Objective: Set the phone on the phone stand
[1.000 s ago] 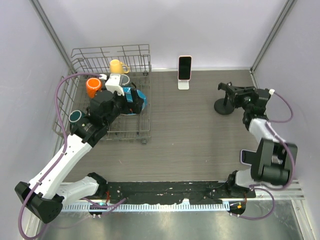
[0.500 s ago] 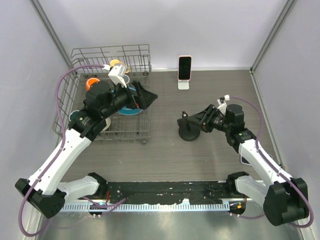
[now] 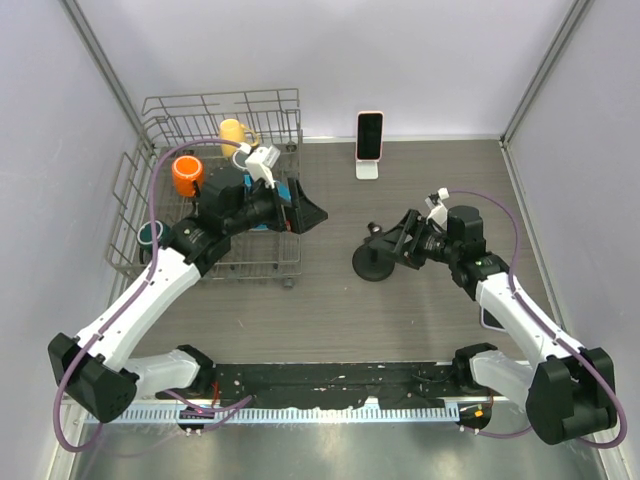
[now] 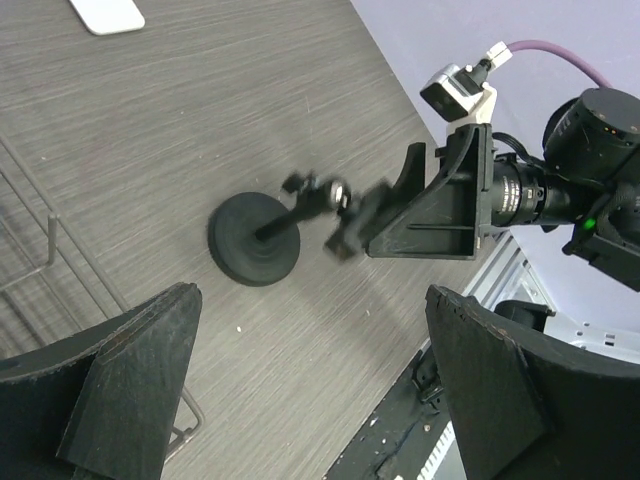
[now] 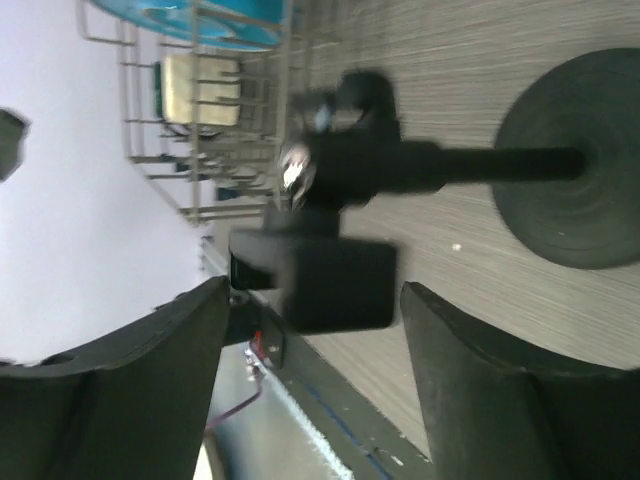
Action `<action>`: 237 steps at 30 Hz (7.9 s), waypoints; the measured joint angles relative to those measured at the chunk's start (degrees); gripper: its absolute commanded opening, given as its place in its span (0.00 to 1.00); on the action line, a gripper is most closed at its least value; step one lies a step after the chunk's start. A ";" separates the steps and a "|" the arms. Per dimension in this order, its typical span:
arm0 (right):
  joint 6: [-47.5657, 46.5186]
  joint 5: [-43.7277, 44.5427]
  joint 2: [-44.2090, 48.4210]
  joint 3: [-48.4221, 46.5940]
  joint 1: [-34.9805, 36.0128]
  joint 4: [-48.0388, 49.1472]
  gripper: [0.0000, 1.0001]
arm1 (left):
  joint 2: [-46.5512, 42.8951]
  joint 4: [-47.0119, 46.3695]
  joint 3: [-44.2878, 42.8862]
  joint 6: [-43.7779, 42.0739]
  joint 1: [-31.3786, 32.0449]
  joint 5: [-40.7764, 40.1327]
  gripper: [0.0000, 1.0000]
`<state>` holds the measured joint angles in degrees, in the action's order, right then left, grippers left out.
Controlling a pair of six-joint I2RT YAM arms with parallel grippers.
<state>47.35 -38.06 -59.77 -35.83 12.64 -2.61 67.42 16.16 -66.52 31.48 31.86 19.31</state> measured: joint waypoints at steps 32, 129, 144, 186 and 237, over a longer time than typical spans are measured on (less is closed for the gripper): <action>3.06 74.62 10.21 -9.70 -15.98 -48.46 0.99 | -4.52 0.13 1.53 -2.95 1.11 -2.40 0.99; -13.49 47.10 -48.74 -36.13 -30.25 -30.12 0.99 | -4.55 1.25 1.53 -4.48 3.76 -4.26 0.99; -14.53 47.41 -52.24 -40.70 -28.76 -35.10 0.16 | -4.26 1.25 1.53 -4.46 3.76 -4.26 0.99; -22.49 45.62 1.27 -5.33 -19.10 -17.05 0.01 | -3.23 0.48 2.95 -7.93 3.74 -7.65 0.99; -7.26 24.70 15.56 -23.56 -5.97 -28.83 0.04 | 27.91 -22.40 -13.60 4.24 29.90 -18.53 0.00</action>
<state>40.10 -13.37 -44.21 -59.40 6.68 -31.44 95.33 -6.24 -80.12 35.73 61.76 0.78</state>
